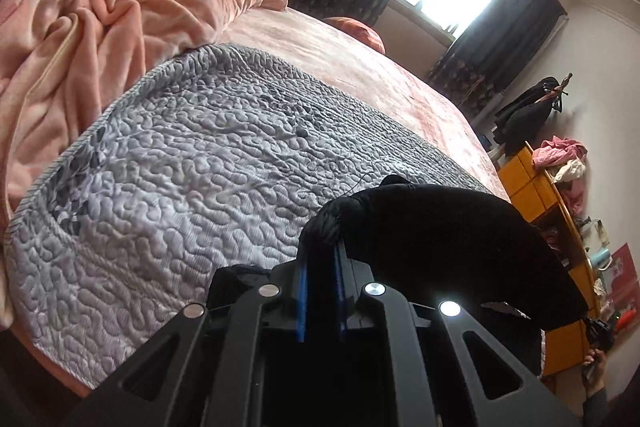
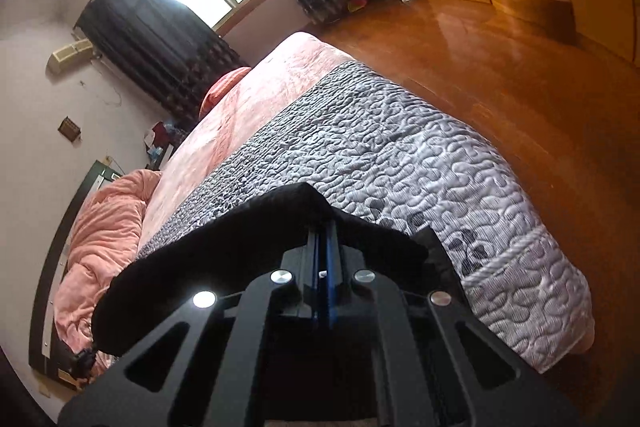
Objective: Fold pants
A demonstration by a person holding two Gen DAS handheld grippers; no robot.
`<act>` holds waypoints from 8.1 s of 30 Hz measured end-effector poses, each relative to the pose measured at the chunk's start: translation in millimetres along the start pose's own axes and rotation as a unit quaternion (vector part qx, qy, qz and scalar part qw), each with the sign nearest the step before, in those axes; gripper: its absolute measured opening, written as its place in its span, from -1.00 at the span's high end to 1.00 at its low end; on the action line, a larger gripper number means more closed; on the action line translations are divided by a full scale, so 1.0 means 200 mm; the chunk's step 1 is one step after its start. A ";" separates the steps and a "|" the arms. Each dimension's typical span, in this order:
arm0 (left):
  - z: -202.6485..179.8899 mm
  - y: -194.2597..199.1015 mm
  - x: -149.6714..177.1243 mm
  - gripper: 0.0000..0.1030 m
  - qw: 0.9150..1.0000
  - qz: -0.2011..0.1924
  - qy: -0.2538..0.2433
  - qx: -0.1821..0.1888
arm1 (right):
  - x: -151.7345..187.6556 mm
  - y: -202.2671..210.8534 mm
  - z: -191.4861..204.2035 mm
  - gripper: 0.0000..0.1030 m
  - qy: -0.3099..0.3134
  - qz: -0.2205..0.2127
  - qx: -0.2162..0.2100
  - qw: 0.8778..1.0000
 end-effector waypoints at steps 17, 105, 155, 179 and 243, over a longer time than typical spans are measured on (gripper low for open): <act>0.18 -0.01 0.46 0.69 0.996 0.068 0.013 -0.047 | 0.40 0.04 -0.42 0.85 -0.079 0.023 0.054 0.995; 0.04 -0.13 0.69 -0.62 0.983 0.064 0.060 -0.164 | 0.71 -0.19 -0.64 0.38 -0.225 0.043 0.024 0.973; 0.02 -0.27 0.87 -0.78 0.974 0.003 0.115 -0.195 | 0.53 -0.02 -0.21 0.64 -0.187 -0.046 -0.075 0.978; -0.01 -0.24 0.88 -0.79 0.981 -0.009 0.094 -0.169 | 0.63 0.20 0.66 0.65 0.056 -0.087 0.005 0.995; 0.01 -0.24 0.89 -0.80 0.982 -0.008 0.111 -0.150 | 1.10 -0.06 1.53 0.66 0.338 -0.078 0.062 0.936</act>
Point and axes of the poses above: each gripper's, at about its wrist camera, not at the fingertips, and y roughly against the way its jaws point, z to its left, x to its underside, the point moved 8 cm from there along -y, roughly the way its jaws point, and after that the axes turned 6 degrees about -y, right-handed, at the moved point
